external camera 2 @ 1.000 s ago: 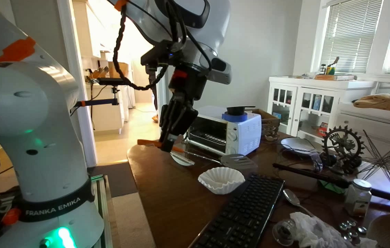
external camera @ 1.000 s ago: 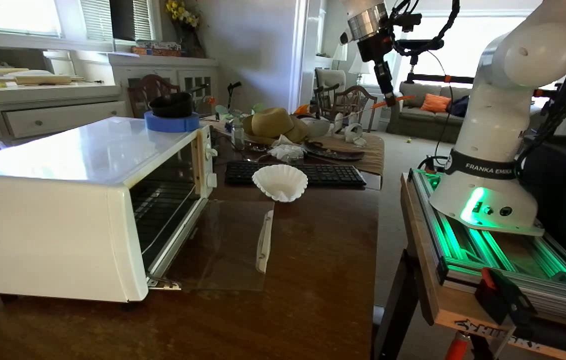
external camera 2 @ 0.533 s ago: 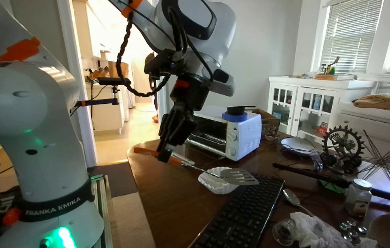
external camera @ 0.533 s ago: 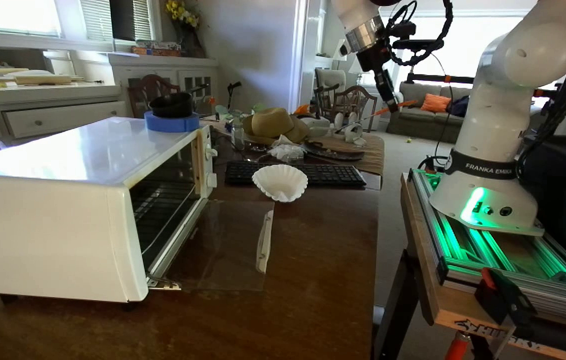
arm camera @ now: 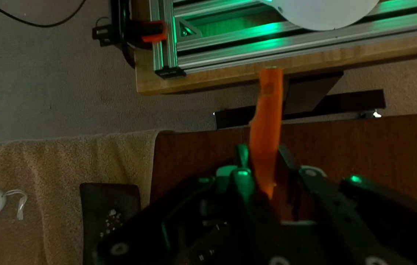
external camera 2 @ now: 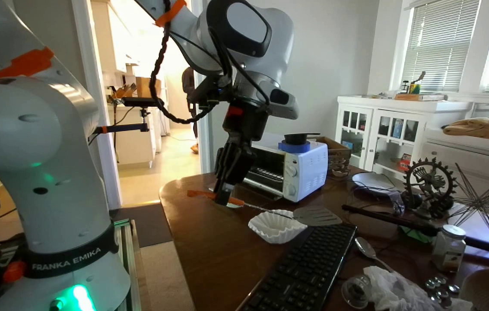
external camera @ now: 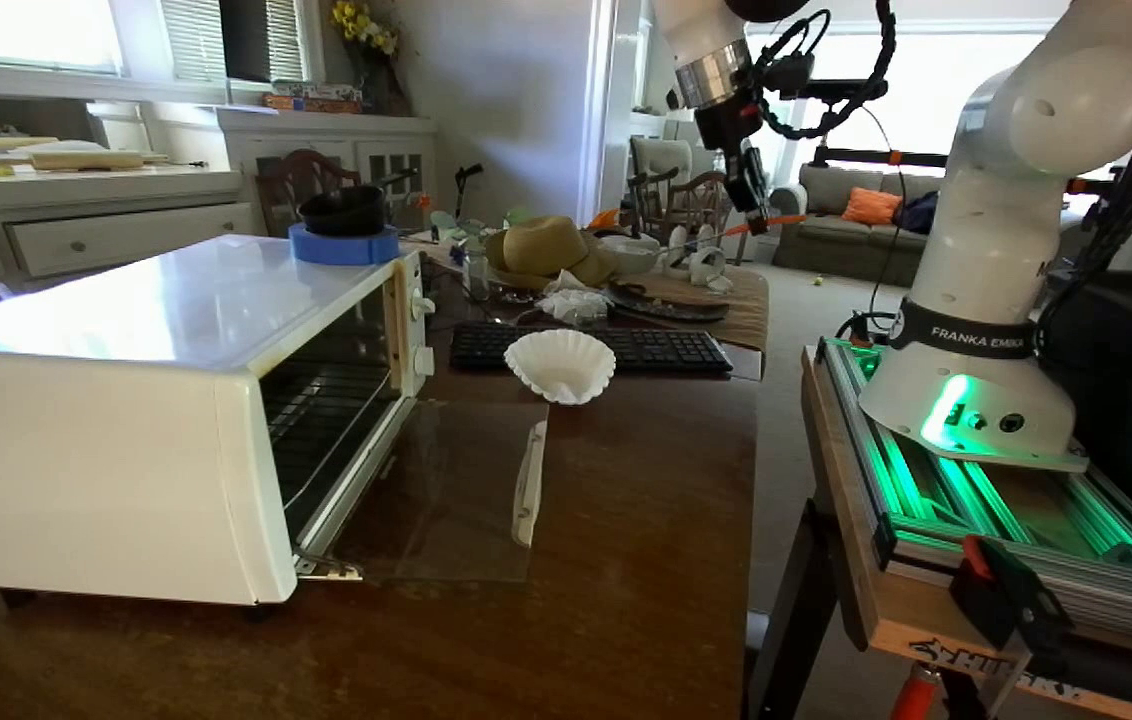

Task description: Move the spatula to the right

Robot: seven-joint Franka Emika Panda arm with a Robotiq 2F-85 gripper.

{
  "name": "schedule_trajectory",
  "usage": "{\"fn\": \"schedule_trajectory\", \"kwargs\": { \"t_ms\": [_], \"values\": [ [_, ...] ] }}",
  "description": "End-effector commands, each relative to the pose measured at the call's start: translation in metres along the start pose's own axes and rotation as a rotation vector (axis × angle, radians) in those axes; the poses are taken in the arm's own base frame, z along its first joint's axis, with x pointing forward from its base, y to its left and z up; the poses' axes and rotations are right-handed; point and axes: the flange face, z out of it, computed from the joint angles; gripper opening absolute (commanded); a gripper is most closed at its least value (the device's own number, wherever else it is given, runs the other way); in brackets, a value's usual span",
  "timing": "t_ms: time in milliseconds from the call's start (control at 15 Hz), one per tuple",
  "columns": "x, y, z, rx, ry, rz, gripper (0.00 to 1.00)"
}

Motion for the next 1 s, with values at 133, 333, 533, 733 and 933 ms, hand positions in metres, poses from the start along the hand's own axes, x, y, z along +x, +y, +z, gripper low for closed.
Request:
{"fn": "schedule_trajectory", "kwargs": {
  "t_ms": [133,333,533,733,933],
  "values": [
    [0.031,-0.034,0.022,0.001,0.02,0.074,0.05],
    [0.043,-0.051,0.041,0.025,-0.011,0.097,0.05],
    [0.054,-0.065,0.061,0.053,-0.029,0.091,0.05],
    [0.069,-0.071,0.077,0.072,0.0,0.123,0.05],
    [0.068,-0.068,0.074,0.064,-0.006,0.101,0.21]
  ]
}}
